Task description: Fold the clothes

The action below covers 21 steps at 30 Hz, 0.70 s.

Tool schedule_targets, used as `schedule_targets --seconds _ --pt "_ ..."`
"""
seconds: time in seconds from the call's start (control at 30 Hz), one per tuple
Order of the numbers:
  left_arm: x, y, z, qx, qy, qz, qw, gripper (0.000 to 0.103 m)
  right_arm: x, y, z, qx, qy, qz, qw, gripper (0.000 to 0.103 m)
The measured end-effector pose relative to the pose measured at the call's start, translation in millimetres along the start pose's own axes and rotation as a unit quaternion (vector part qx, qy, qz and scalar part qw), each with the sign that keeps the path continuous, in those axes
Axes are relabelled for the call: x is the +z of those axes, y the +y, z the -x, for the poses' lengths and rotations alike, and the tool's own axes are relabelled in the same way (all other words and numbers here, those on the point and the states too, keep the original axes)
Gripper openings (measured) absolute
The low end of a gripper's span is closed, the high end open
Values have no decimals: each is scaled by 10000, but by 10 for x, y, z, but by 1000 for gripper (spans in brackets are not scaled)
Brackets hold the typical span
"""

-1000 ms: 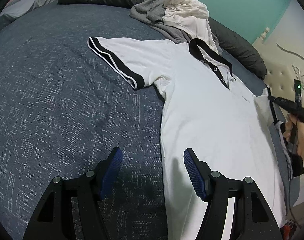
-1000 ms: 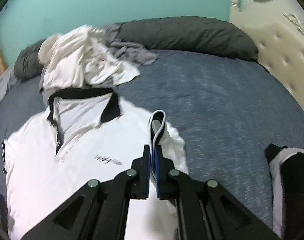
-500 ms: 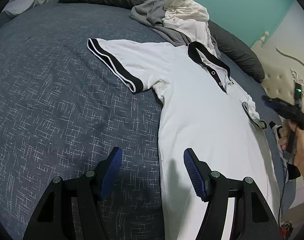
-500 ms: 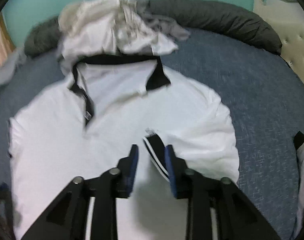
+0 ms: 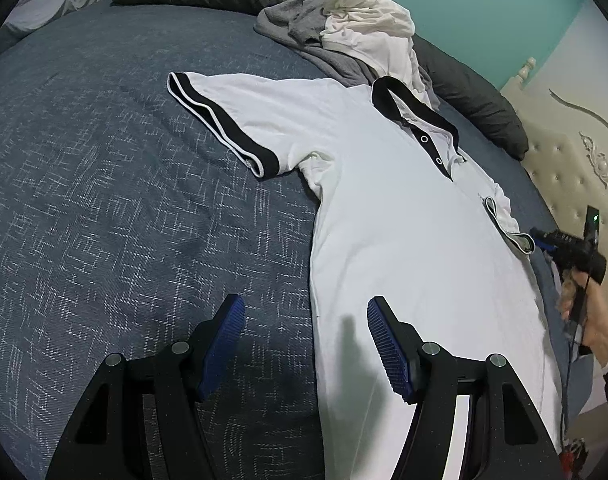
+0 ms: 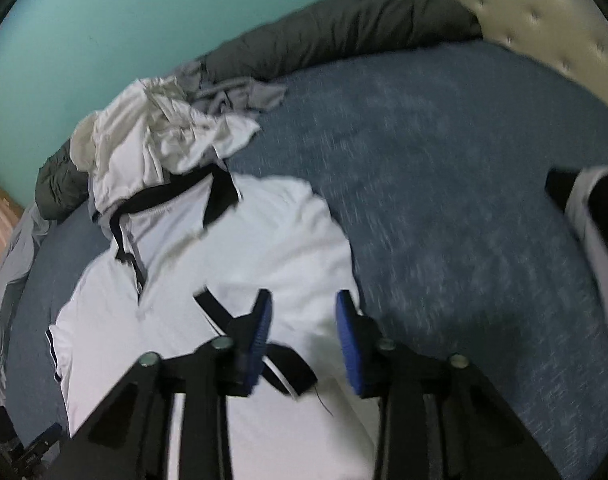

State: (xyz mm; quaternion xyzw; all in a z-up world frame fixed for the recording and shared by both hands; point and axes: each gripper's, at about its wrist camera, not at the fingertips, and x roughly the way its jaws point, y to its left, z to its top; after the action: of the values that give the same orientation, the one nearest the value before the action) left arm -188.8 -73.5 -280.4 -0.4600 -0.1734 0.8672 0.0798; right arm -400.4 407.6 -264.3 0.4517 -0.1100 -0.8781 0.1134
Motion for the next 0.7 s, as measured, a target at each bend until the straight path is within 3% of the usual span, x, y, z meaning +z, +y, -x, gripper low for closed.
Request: schedule_targets --seconds 0.1,0.23,0.43,0.57,0.7 --pt "1 4 0 3 -4 0 10000 68 -191 57 -116 -57 316 265 9991 12" --pt "0 1 1 -6 -6 -6 10000 68 -454 91 -288 -237 752 489 9957 9" --pt "10 5 5 -3 -32 9 10000 68 -461 101 -211 -283 638 503 9963 9" --pt "6 -13 6 -1 -44 -12 10000 68 -307 148 -55 -173 262 546 9980 9" --pt "26 -24 76 22 -146 -53 9999 68 -379 154 -323 -139 916 545 9942 9"
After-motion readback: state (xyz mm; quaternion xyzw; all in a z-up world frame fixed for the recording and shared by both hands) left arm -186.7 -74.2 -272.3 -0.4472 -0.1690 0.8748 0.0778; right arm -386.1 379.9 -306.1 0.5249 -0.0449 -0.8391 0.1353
